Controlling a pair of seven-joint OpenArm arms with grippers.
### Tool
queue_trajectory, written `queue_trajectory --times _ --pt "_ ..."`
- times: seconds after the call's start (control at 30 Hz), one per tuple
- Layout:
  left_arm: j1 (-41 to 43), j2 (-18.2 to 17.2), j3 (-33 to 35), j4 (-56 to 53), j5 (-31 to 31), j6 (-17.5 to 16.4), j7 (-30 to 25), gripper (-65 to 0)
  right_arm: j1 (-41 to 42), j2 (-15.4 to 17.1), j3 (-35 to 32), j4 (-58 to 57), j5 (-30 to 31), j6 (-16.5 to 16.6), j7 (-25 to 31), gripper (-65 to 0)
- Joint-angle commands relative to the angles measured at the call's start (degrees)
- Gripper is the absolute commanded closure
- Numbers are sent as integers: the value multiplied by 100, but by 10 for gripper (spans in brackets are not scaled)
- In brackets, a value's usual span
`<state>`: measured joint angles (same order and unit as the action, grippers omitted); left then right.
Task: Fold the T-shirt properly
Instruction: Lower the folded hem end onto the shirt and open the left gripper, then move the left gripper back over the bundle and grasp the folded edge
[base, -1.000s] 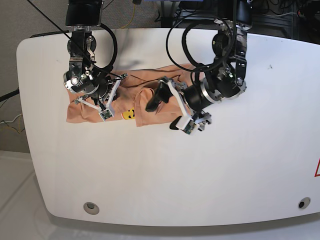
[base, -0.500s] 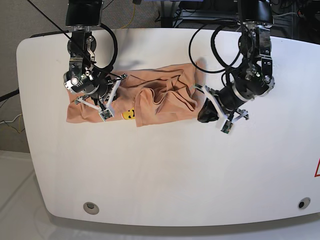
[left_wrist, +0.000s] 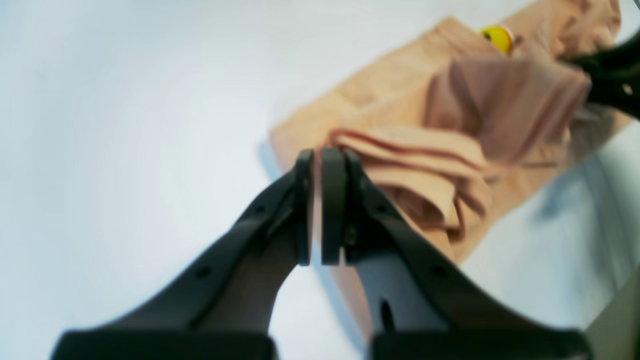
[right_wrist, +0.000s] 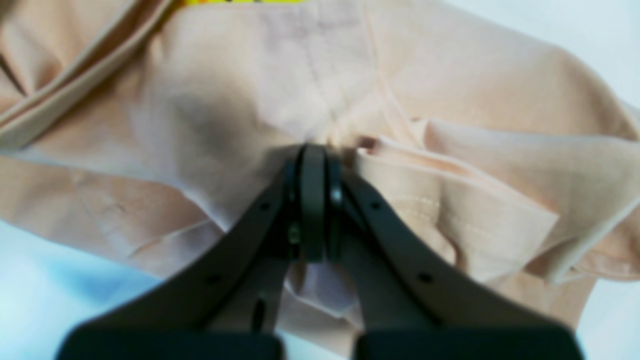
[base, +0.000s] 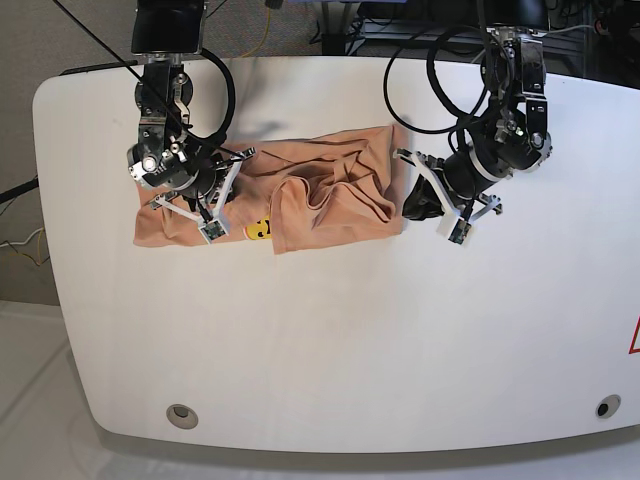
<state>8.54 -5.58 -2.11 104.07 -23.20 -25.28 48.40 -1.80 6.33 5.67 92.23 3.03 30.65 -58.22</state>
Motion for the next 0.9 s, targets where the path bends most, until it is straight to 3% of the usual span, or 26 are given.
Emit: queue_trajectory --times 0.0,0.57,0.87 --pt "-84 88 -4 -20 -93 -17 -124 -26 -105 -22 -44 -172 -158 69 -548 0" --pt "153 299 39 -451 -84 -9 -431 -26 -132 -13 -44 -172 -175 69 -548 0" --pt "153 405 532 -495 -75 -9 -458 -26 -132 -13 -44 -172 -166 69 -556 0"
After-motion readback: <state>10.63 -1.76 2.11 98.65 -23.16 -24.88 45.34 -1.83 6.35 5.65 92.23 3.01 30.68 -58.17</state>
